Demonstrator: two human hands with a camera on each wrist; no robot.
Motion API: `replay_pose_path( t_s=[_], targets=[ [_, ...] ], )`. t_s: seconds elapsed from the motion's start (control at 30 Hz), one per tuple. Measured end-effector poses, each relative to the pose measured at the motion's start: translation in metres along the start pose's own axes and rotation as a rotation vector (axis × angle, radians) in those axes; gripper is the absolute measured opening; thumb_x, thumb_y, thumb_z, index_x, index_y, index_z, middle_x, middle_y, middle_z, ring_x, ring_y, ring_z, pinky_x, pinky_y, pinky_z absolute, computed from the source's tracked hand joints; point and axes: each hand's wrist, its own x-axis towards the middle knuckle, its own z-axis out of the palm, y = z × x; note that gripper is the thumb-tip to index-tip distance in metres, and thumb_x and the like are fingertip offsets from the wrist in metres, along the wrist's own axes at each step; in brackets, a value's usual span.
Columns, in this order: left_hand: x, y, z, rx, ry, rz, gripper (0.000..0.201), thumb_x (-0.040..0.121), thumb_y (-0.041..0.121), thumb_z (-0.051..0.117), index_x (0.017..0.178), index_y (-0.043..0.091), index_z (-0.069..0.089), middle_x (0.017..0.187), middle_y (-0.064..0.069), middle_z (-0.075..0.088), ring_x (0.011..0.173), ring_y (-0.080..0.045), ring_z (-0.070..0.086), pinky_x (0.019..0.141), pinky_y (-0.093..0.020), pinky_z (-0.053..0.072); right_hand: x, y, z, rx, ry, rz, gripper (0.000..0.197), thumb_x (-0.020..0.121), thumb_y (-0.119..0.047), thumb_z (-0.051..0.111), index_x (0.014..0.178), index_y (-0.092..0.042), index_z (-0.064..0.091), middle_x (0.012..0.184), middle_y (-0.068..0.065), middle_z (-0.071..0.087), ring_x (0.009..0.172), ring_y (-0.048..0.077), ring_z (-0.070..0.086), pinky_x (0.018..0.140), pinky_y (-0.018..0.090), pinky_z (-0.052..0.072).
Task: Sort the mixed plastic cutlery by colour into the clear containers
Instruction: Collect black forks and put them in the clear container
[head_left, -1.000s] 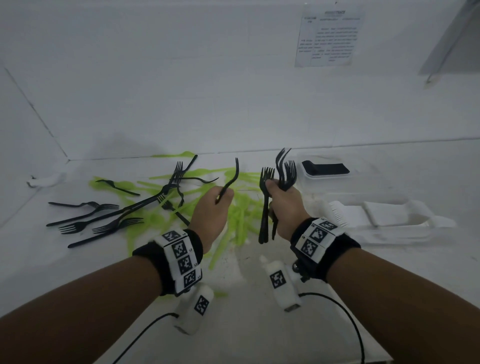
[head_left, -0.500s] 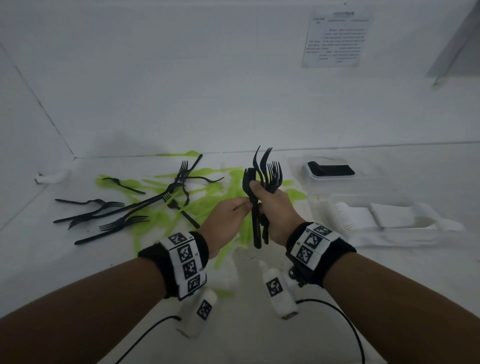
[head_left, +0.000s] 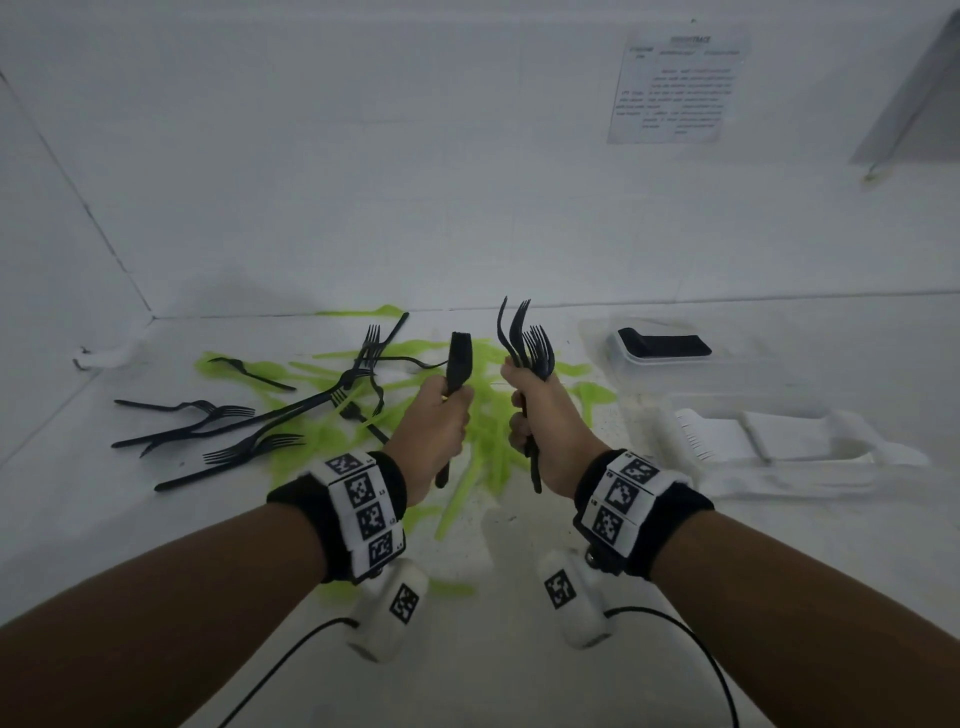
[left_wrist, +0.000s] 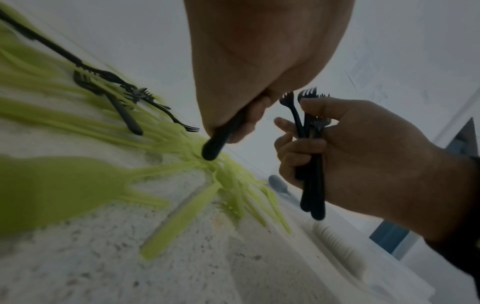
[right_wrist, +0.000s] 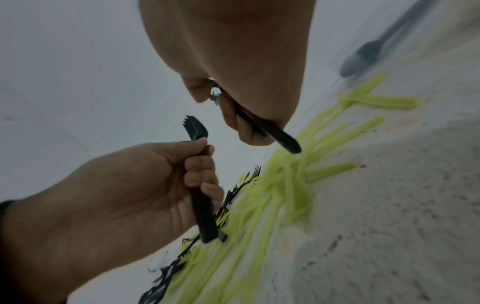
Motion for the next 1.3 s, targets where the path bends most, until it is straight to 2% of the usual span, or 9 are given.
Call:
replay_pose_path(
  t_s=[0.23, 0.4, 0.53, 0.7, 0.87, 1.07, 1.13, 1.2, 1.3],
  targets=[
    [0.010, 0.011, -0.001, -0.302, 0.058, -0.094, 0.022, 0.109, 0.023, 0.039, 0.113, 0.007, 0.053, 0.074, -0.002, 0.047, 0.060, -0.015, 0.043, 0.058, -0.028, 0.040, -0.010, 0.010, 0.003, -0.162, -0.048, -0.185, 0.035, 0.102, -0.014, 0.045, 0.112, -0.046, 0.056, 0.091, -0.007, 0.055, 0.060, 0.005, 0.043, 0.060, 0.021, 0.035],
    [0.009, 0.011, 0.008, -0.394, 0.012, -0.024, 0.020, 0.105, 0.015, 0.055, 0.118, 0.000, 0.058, 0.109, -0.020, 0.069, 0.100, -0.034, 0.069, 0.082, -0.044, 0.058, -0.012, 0.017, 0.008, -0.233, -0.016, -0.278, 0.042, 0.099, -0.007, 0.048, 0.122, -0.038, 0.064, 0.091, -0.025, 0.067, 0.076, -0.005, 0.058, 0.063, 0.013, 0.042],
    [0.006, 0.008, 0.008, -0.402, 0.023, 0.036, 0.014, 0.103, 0.007, 0.056, 0.108, 0.000, 0.067, 0.107, -0.018, 0.075, 0.096, -0.028, 0.073, 0.072, -0.033, 0.060, -0.012, 0.020, 0.007, -0.201, -0.034, -0.248, 0.036, 0.097, -0.006, 0.048, 0.109, -0.032, 0.070, 0.079, -0.016, 0.065, 0.068, 0.003, 0.056, 0.062, 0.020, 0.042],
    [0.005, 0.002, -0.002, -0.408, -0.004, 0.036, 0.016, 0.102, 0.006, 0.059, 0.112, 0.000, 0.070, 0.110, -0.015, 0.076, 0.102, -0.029, 0.074, 0.081, -0.034, 0.060, -0.013, 0.020, 0.008, -0.163, -0.092, -0.205, 0.037, 0.098, -0.004, 0.047, 0.090, -0.031, 0.070, 0.073, -0.008, 0.059, 0.062, 0.007, 0.050, 0.065, 0.024, 0.042],
    [0.007, -0.002, -0.006, -0.355, 0.010, 0.014, 0.014, 0.101, 0.008, 0.062, 0.108, 0.000, 0.071, 0.109, -0.018, 0.076, 0.105, -0.032, 0.073, 0.082, -0.034, 0.059, -0.009, 0.012, 0.009, -0.237, -0.145, -0.212, 0.025, 0.105, -0.015, 0.051, 0.097, -0.022, 0.074, 0.095, -0.002, 0.075, 0.084, 0.000, 0.068, 0.076, 0.013, 0.051],
    [0.006, 0.003, -0.011, -0.339, -0.003, 0.017, 0.011, 0.100, 0.010, 0.063, 0.104, 0.001, 0.068, 0.109, -0.021, 0.075, 0.101, -0.031, 0.074, 0.082, -0.034, 0.061, 0.013, 0.009, 0.000, -0.176, 0.082, -0.220, 0.019, 0.105, -0.019, 0.049, 0.119, -0.025, 0.060, 0.077, -0.004, 0.059, 0.055, 0.010, 0.050, 0.059, 0.028, 0.045],
    [0.007, 0.004, -0.009, -0.335, -0.017, 0.025, 0.011, 0.100, 0.009, 0.063, 0.103, 0.001, 0.069, 0.109, -0.022, 0.074, 0.101, -0.032, 0.073, 0.085, -0.035, 0.061, 0.015, 0.014, -0.001, -0.290, -0.012, -0.250, 0.041, 0.104, -0.015, 0.046, 0.139, -0.037, 0.052, 0.094, -0.010, 0.067, 0.072, 0.008, 0.062, 0.070, 0.028, 0.053],
    [0.009, 0.003, -0.004, -0.310, 0.001, 0.037, 0.014, 0.099, 0.010, 0.064, 0.105, -0.001, 0.072, 0.110, -0.025, 0.073, 0.096, -0.031, 0.072, 0.089, -0.040, 0.061, 0.011, 0.015, 0.002, -0.434, -0.132, -0.331, 0.046, 0.101, -0.007, 0.045, 0.138, -0.030, 0.058, 0.106, -0.010, 0.071, 0.090, 0.003, 0.068, 0.081, 0.025, 0.054],
    [0.009, -0.002, 0.000, -0.323, 0.025, 0.032, 0.018, 0.099, 0.012, 0.065, 0.109, -0.001, 0.073, 0.111, -0.025, 0.073, 0.095, -0.030, 0.071, 0.089, -0.040, 0.060, 0.011, 0.014, 0.003, -0.490, -0.216, -0.339, 0.053, 0.096, 0.001, 0.043, 0.132, -0.030, 0.065, 0.086, 0.004, 0.061, 0.066, 0.004, 0.054, 0.063, 0.015, 0.043]
  ],
)
